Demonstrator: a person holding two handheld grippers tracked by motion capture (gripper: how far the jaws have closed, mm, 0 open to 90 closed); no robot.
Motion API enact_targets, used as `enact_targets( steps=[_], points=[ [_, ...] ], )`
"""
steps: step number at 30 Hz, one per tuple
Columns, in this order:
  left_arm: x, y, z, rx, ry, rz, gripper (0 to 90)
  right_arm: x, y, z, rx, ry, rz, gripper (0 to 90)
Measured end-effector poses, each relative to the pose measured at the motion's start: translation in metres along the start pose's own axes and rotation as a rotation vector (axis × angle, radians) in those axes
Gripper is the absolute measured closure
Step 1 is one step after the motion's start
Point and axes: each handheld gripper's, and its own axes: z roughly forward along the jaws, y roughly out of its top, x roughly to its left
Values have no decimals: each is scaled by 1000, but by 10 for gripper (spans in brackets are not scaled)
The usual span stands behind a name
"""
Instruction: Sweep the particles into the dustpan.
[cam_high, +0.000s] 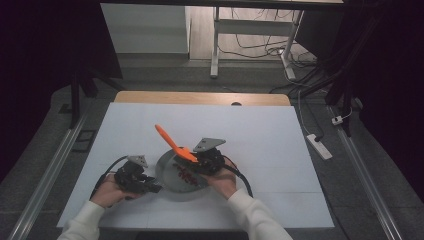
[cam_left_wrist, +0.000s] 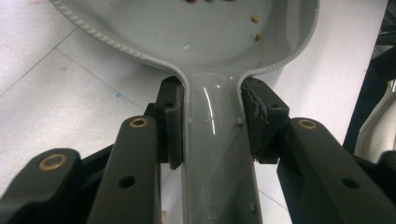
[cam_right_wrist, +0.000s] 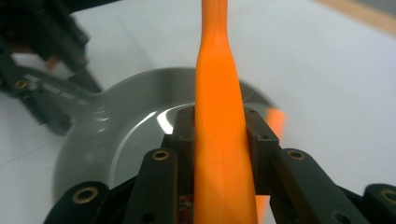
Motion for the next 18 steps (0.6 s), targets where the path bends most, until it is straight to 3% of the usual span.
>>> enact_targets(
  steps=[4,9,18],
  points=[
    [0,0,0,1,1,2,619,-19,-1,-14,-28,-55,45,702],
    [0,0,0,2,2,4,619,-36,-6,-25,-27,-119,68,702],
    [-1,-1,-2,4,0,3,619,-54,-22,-24,17,-173,99,702]
  ],
)
